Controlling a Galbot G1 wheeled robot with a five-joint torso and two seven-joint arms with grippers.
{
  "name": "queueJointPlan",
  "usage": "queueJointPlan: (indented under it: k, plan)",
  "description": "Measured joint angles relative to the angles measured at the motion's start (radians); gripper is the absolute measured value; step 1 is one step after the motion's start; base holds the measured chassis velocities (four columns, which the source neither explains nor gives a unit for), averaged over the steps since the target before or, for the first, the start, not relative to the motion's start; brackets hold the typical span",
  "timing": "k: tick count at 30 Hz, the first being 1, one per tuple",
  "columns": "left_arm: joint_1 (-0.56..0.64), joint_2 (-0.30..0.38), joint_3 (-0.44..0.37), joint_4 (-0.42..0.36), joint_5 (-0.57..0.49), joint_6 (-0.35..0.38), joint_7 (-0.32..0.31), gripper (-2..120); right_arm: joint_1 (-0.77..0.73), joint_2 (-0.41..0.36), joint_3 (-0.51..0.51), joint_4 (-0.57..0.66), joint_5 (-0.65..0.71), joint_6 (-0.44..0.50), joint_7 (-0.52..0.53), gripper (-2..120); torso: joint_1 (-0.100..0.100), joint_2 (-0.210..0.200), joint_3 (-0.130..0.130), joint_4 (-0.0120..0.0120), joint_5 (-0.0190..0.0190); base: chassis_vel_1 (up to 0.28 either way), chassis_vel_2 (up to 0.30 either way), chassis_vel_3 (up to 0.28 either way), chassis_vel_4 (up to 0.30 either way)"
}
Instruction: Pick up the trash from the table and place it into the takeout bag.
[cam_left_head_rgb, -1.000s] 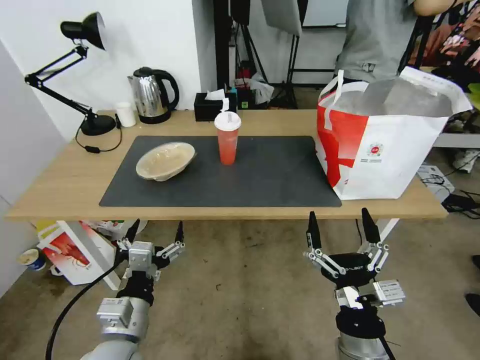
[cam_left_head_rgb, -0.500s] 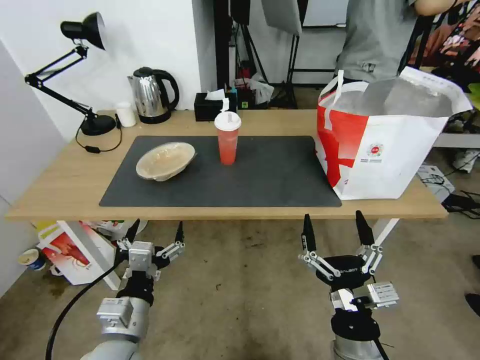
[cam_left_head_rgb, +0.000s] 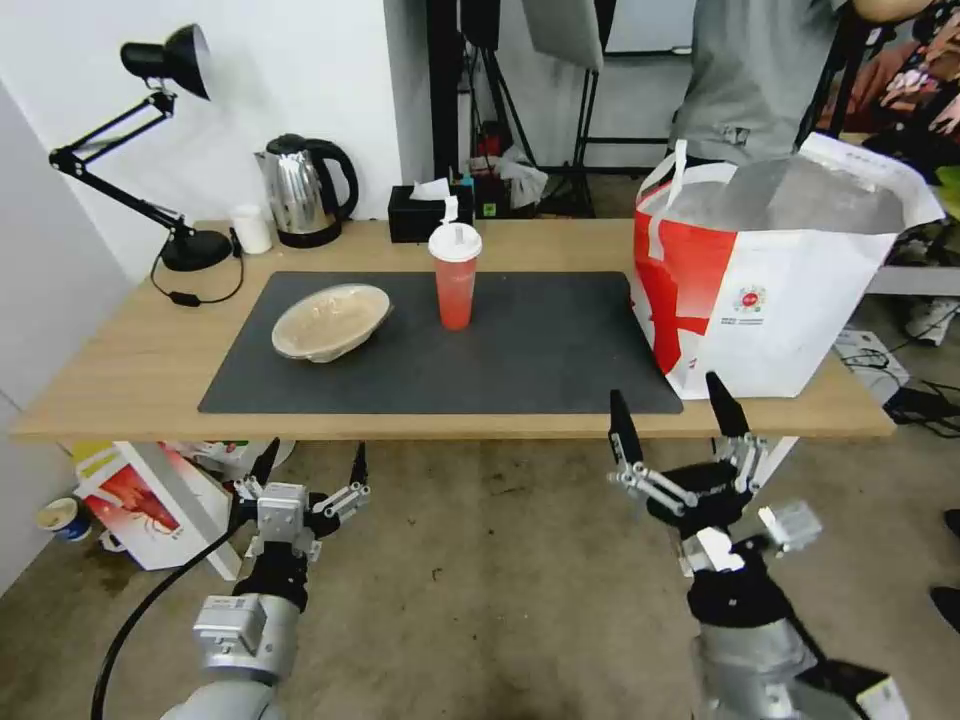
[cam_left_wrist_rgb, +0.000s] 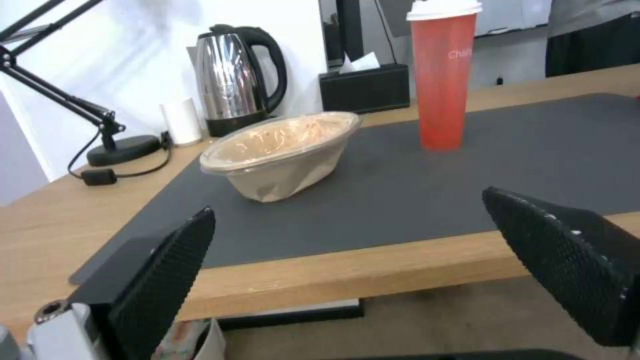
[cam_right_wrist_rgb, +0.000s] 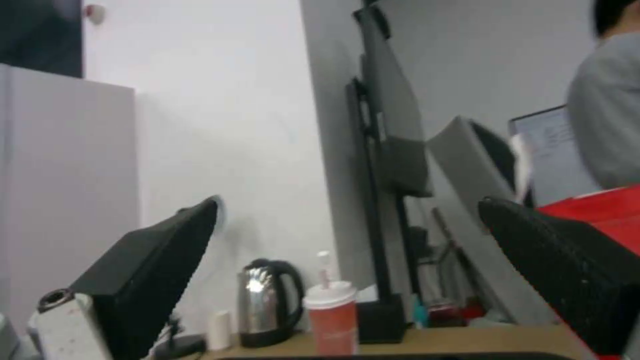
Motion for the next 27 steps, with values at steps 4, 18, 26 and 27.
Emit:
queueJointPlan:
  k: [4,18,26,27]
  plan:
    - [0.000,0.000,0.000,0.000,0.000,0.000,0.000,100,0.030,-0.058,0.010,0.000,0.077,-0.031,-0.039,100,0.000,0.000,0.000,0.0001,-0.0001,0.000,0.000,0.000,0.000]
    - [0.000,0.000,0.000,0.000,0.000,0.000,0.000,100,0.157,-0.230,0.006,-0.004,0.312,-0.172,-0.105,100,0.000,0.000,0.000,0.0000,-0.0001,0.000,0.000,0.000,0.000]
    - [0.000,0.000,0.000,0.000,0.000,0.000,0.000,100,0.276,-0.321,-0.018,-0.031,0.428,-0.224,-0.109,100,0.000,0.000,0.000,0.0000,-0.0001,0.000,0.000,0.000,0.000]
    - [0.000,0.000,0.000,0.000,0.000,0.000,0.000,100,0.312,-0.340,-0.031,-0.039,0.463,-0.239,-0.109,100,0.000,0.000,0.000,0.0000,-0.0001,0.000,0.000,0.000,0.000]
